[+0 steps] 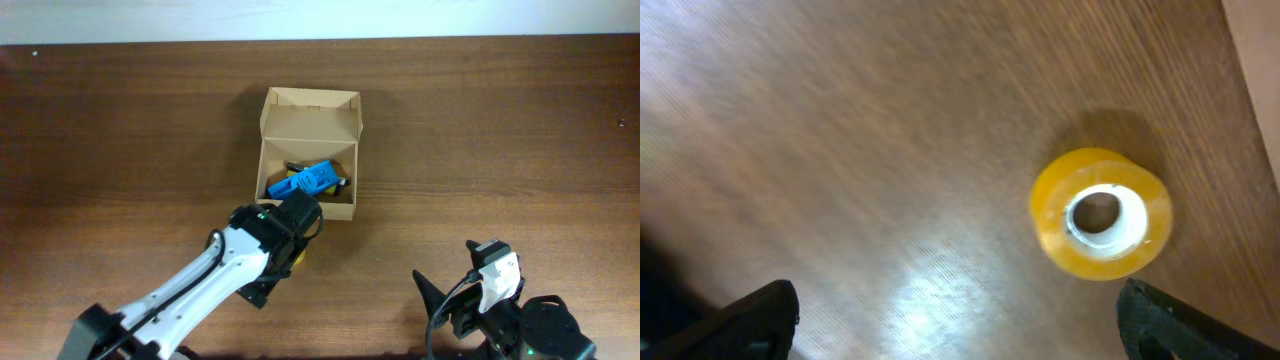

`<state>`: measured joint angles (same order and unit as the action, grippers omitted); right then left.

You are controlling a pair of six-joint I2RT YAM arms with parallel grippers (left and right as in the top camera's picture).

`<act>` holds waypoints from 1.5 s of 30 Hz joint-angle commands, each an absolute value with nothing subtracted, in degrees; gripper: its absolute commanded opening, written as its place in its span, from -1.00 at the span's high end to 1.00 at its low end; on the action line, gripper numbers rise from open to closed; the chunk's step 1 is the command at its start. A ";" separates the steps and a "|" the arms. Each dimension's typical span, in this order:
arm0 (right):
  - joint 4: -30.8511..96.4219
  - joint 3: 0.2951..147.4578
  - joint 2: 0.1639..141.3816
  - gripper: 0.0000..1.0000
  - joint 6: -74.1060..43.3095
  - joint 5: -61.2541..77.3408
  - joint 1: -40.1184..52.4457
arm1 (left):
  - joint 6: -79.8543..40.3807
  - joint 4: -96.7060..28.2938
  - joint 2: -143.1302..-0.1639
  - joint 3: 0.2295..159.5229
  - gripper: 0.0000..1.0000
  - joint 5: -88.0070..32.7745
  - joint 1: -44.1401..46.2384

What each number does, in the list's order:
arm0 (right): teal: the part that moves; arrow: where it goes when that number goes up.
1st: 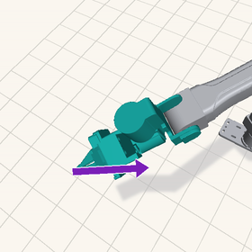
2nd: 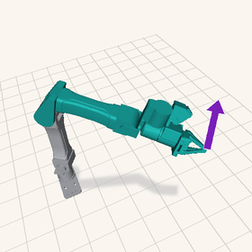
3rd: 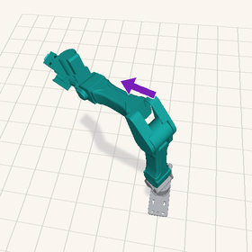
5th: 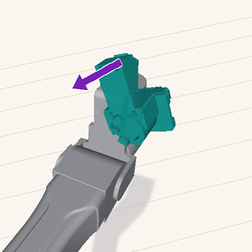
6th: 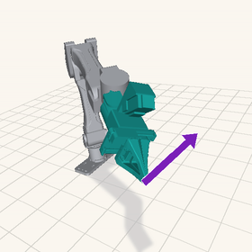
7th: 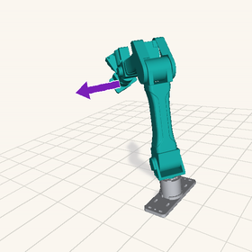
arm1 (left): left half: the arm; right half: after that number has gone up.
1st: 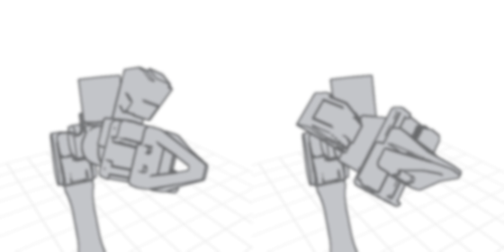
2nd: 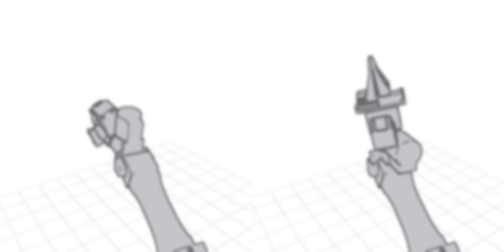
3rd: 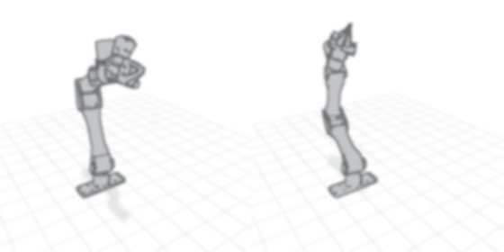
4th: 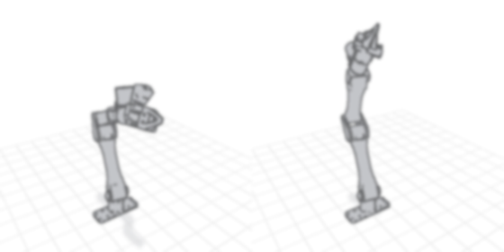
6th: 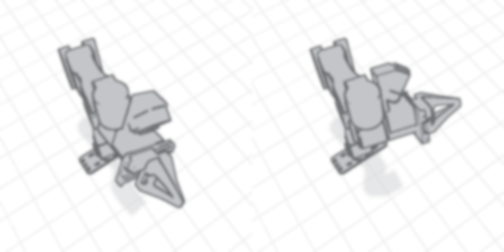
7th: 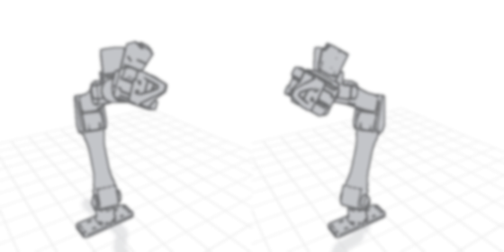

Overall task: Pack container
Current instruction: 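Move the left gripper to the tape roll and grasp it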

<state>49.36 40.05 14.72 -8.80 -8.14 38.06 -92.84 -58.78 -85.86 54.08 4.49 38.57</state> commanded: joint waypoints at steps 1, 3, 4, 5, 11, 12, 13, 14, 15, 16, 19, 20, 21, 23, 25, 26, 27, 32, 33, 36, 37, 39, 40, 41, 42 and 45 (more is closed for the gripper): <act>49.25 39.86 14.50 -0.98 -9.08 -8.86 37.74 | -94.70 -56.69 -88.44 53.49 -1.00 2.52 38.68; 49.25 39.86 14.50 -0.98 -9.08 -8.86 37.74 | -94.70 -54.85 -89.65 53.49 -0.96 2.33 38.68; 49.25 39.86 14.50 -0.99 -9.08 -8.86 37.74 | -94.70 -54.50 -89.93 53.49 -0.89 2.26 38.68; 49.25 39.86 14.50 -0.98 -9.08 -8.86 37.74 | -94.70 -54.24 -90.19 53.49 -0.84 2.22 38.68; 49.25 39.86 14.50 -0.98 -9.08 -8.86 37.74 | -94.70 -52.88 -92.25 53.49 -0.81 0.99 38.28; 49.25 39.86 14.50 -0.98 -9.08 -8.86 37.74 | -94.70 -52.64 -92.58 53.49 -0.80 0.95 38.20; 49.25 39.86 14.50 -0.98 -9.08 -8.86 37.74 | -94.70 -52.40 -92.82 53.49 -0.79 0.84 38.09; 49.25 39.86 14.50 -0.98 -9.08 -8.86 37.74 | -94.70 -52.21 -93.08 53.49 -0.79 0.80 37.95; 49.25 39.86 14.50 -0.98 -9.08 -8.86 37.74 | -94.70 -51.99 -93.41 53.49 -0.79 0.75 37.74; 49.25 39.86 14.50 -0.98 -9.08 -8.86 37.74 | -94.70 -51.81 -93.71 53.49 -0.79 0.60 37.54; 49.25 39.86 14.50 -0.98 -9.08 -8.86 37.74 | -94.70 -51.40 -94.67 53.49 -0.79 0.10 36.82; 49.25 39.86 14.50 -0.98 -9.08 -8.86 37.74 | -94.70 -51.27 -95.00 53.49 -0.78 -0.10 36.62; 49.25 39.86 14.50 -0.99 -9.08 -8.86 37.74 | -94.70 -51.18 -95.26 53.49 -0.79 -0.25 36.42; 49.25 39.86 14.50 -0.99 -9.08 -8.86 37.74 | -94.70 -51.11 -95.70 53.49 -0.78 -0.69 35.99; 49.25 39.86 14.50 -0.99 -9.08 -8.86 37.74 | -94.70 -51.09 -95.96 53.49 -0.79 -0.75 35.55; 49.25 39.86 14.50 -0.99 -9.08 -8.86 37.74 | -94.70 -51.00 -96.07 53.49 -0.79 -0.80 35.44; 49.25 39.86 14.50 -0.98 -9.10 -8.86 37.74 | -94.70 -50.94 -96.14 53.49 -0.79 -0.75 35.38; 49.25 39.86 14.50 -0.99 -9.08 -8.86 37.74 | -94.70 -50.22 -97.08 53.49 -0.56 -0.95 35.33; 49.25 39.86 14.50 -0.99 -9.08 -8.86 37.74 | -94.70 -49.87 -97.38 53.49 -0.55 -1.17 35.33; 49.25 39.86 14.50 -0.99 -9.08 -8.86 37.74 | -94.67 -48.45 -98.76 53.49 -0.50 -2.00 35.35; 49.25 39.86 14.50 -0.98 -9.08 -8.86 37.74 | -94.67 -47.09 -99.68 53.49 -0.41 -2.61 35.35; 49.25 39.86 14.50 -0.98 -9.08 -8.86 37.74 | -94.67 -45.87 -100.33 53.49 -0.34 -3.11 35.35; 49.25 39.86 14.50 -0.98 -9.08 -8.86 37.74 | -94.67 -45.39 -100.51 53.49 -0.29 -3.27 35.33; 49.25 39.86 14.50 -0.98 -9.08 -8.86 37.74 | -94.67 -45.08 -100.62 53.49 -0.22 -3.27 35.33; 49.25 39.86 14.50 -0.98 -9.08 -8.86 37.74 | -94.67 -44.73 -100.62 53.49 -0.12 -3.27 35.35; 49.25 39.86 14.50 -0.99 -9.08 -8.86 37.74 | -94.67 -44.25 -100.68 53.49 0.13 -3.22 35.33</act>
